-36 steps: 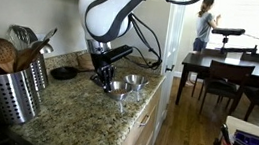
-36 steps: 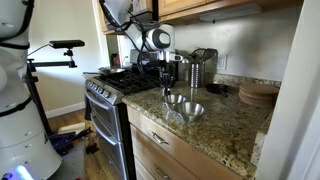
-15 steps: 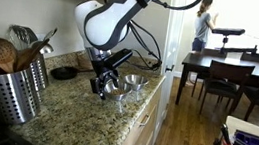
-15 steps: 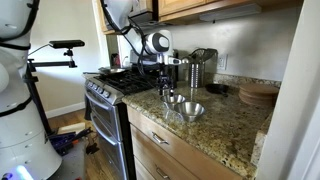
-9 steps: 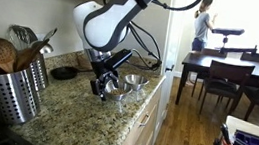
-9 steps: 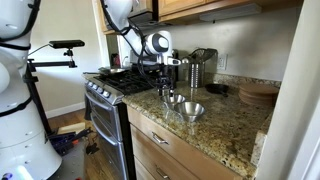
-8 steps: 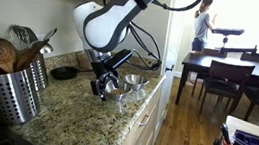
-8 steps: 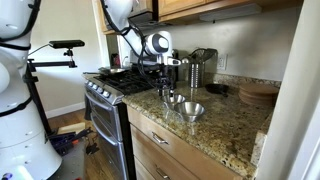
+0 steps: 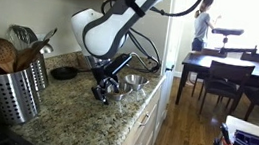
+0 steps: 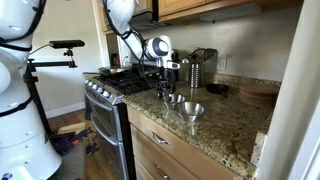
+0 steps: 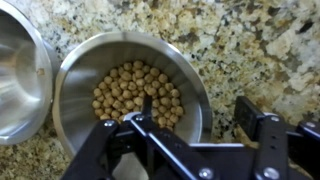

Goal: Pour the things in the bowl on the left into the bowl on the right

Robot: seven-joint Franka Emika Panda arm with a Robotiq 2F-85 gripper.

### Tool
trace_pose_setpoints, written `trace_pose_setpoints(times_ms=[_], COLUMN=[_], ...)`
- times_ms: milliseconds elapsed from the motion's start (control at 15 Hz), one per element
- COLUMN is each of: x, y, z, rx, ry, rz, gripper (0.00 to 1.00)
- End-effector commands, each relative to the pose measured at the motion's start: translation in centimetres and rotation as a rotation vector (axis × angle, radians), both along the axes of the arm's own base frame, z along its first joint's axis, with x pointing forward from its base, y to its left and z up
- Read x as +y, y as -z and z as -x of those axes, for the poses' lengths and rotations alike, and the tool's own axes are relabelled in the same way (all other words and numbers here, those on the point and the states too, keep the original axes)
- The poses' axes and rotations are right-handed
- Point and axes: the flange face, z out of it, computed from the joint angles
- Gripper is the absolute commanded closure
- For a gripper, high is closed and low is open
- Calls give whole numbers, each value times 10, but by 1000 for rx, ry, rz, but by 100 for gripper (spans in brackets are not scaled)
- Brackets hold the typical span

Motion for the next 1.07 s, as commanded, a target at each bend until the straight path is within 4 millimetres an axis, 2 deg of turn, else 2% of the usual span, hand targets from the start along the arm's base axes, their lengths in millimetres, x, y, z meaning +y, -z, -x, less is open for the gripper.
trace_pose_setpoints(times_ms=[0, 467, 733, 1000], x=[2, 2, 1, 0], y=[-2, -5, -10, -13], z=[-3, -5, -8, -10], rx=[-2, -8, -14, -21], ry=[18, 17, 16, 19], rz=[40, 39, 45, 44], gripper=[47, 93, 100, 96])
